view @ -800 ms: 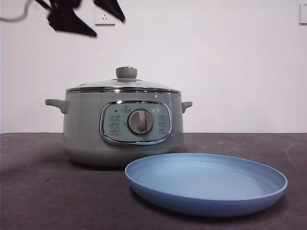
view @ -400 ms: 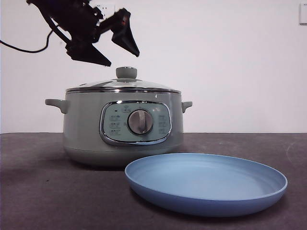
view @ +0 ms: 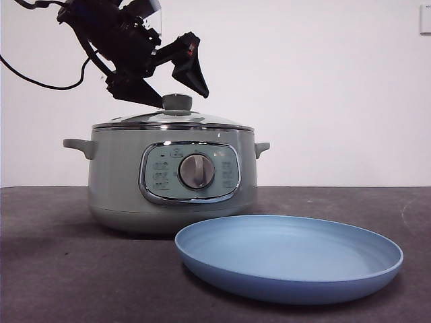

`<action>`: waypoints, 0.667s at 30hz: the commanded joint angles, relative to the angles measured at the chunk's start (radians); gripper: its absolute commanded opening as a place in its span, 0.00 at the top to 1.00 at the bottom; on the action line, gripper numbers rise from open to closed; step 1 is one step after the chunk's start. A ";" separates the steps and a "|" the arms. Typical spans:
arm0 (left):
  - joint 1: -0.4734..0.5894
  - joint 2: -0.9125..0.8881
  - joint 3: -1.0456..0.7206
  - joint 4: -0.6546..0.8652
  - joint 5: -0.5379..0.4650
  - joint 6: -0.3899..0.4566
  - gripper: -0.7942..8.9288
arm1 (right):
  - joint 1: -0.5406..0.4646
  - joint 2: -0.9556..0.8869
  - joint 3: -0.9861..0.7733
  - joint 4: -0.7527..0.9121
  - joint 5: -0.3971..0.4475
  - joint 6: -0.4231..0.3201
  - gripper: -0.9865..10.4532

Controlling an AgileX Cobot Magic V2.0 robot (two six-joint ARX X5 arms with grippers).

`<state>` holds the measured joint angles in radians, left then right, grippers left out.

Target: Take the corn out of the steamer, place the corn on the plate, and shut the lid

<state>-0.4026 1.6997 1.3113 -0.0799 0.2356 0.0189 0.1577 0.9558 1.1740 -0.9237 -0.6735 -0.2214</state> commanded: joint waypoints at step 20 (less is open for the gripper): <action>-0.018 0.037 0.005 -0.034 -0.047 0.010 0.72 | 0.003 0.008 0.002 0.002 -0.001 -0.004 0.45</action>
<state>-0.4175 1.7241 1.3140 -0.1112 0.1894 0.0261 0.1577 0.9630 1.1740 -0.9241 -0.6735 -0.2214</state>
